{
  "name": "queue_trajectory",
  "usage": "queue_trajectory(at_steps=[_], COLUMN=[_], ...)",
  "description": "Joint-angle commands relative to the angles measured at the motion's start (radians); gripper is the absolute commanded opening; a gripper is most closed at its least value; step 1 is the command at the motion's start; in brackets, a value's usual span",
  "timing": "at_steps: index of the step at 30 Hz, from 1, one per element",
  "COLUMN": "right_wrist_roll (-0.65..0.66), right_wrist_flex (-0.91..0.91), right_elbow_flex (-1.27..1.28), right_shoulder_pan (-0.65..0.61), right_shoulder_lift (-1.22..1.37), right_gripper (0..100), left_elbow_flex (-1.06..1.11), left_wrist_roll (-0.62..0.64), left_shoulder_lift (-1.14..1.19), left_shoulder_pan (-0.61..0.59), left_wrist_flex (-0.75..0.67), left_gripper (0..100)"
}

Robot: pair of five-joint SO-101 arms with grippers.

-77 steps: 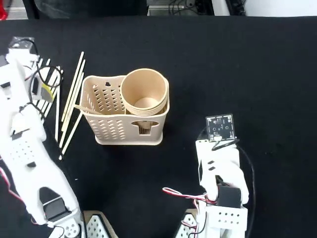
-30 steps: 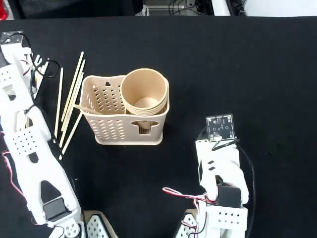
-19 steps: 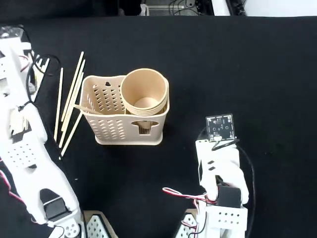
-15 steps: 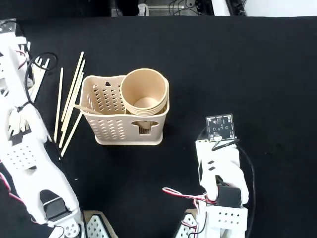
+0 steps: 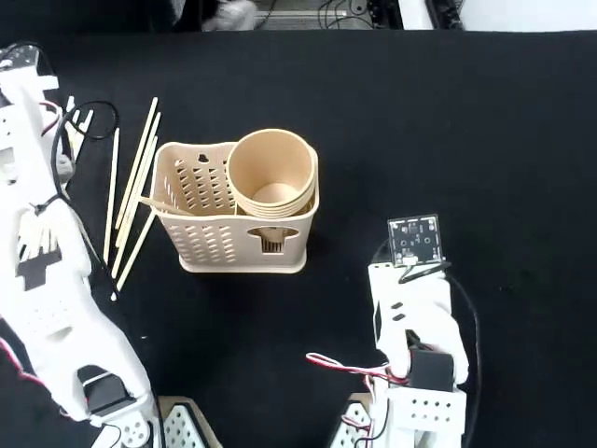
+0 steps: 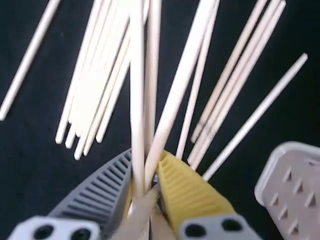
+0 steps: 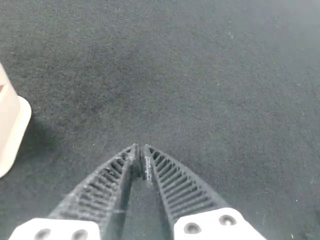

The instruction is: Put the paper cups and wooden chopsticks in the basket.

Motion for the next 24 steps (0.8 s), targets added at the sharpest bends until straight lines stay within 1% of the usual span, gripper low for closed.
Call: queue_trajectory(at_steps=[1, 6, 14, 19, 22, 24], right_wrist_roll=[0.000, 0.000, 0.000, 0.000, 0.000, 0.000], right_wrist_flex=[-0.012, -0.012, -0.011, -0.011, -0.011, -0.011], right_elbow_flex=[-0.002, -0.002, -0.002, -0.002, -0.002, -0.002], right_shoulder_pan=[0.009, 0.009, 0.009, 0.009, 0.009, 0.009], right_shoulder_lift=[-0.004, -0.004, -0.004, -0.004, -0.004, -0.004], right_gripper=[2.6, 2.6, 2.6, 2.6, 2.6, 2.6], left_elbow_flex=[0.068, 0.079, 0.070, 0.094, 0.179, 0.274], left_wrist_roll=[0.003, 0.003, 0.006, 0.012, 0.054, 0.075], left_shoulder_lift=[-0.176, -0.270, -0.305, -0.358, -0.437, -0.519], left_shoulder_pan=[0.019, 0.018, 0.019, 0.018, 0.019, 0.019], left_wrist_flex=[0.008, 0.008, -0.003, -0.077, -0.150, -0.212], left_gripper=[3, 3, 3, 3, 3, 3])
